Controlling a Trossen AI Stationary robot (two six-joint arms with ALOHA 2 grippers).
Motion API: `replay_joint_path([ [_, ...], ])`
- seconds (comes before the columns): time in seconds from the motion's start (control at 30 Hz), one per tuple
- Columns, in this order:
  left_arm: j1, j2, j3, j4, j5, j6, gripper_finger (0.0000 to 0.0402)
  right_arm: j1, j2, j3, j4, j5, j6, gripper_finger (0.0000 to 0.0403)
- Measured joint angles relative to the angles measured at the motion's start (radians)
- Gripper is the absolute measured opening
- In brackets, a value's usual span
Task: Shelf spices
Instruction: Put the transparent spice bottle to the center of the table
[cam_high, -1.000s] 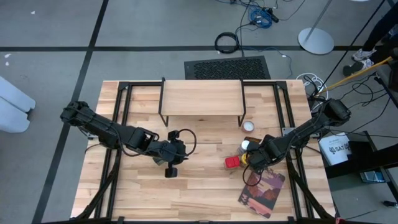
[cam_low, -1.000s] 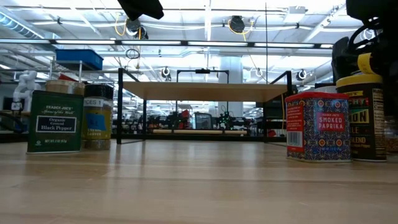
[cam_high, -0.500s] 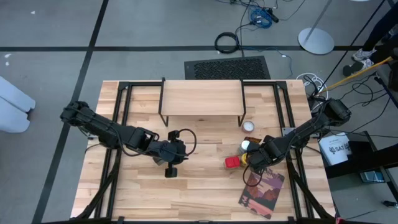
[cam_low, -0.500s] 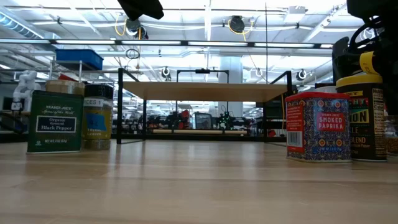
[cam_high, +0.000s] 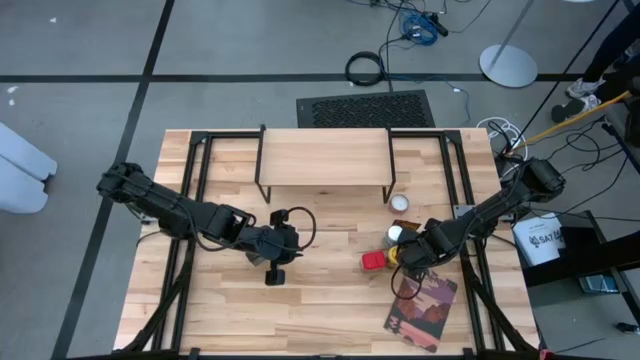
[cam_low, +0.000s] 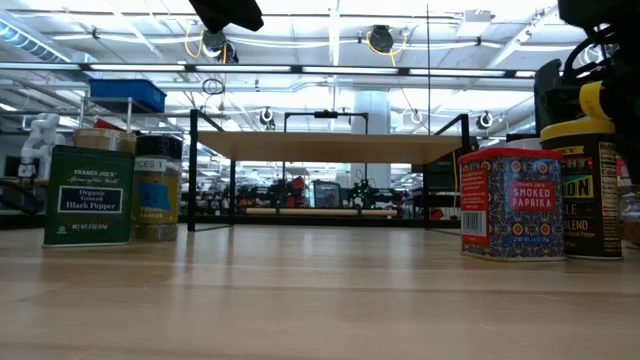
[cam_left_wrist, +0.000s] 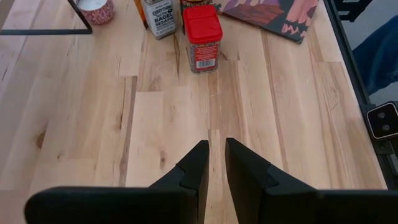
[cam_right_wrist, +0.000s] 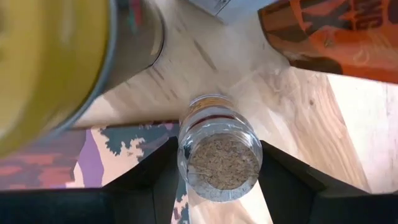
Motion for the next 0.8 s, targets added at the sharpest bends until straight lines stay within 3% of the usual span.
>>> replay_joint_path([
  [0.8, 0.0, 0.0, 0.0, 0.003, -0.012, -0.007, 0.0061, 0.119, -0.277, 0.002, -0.044, -0.023, 0.176, 0.0183],
])
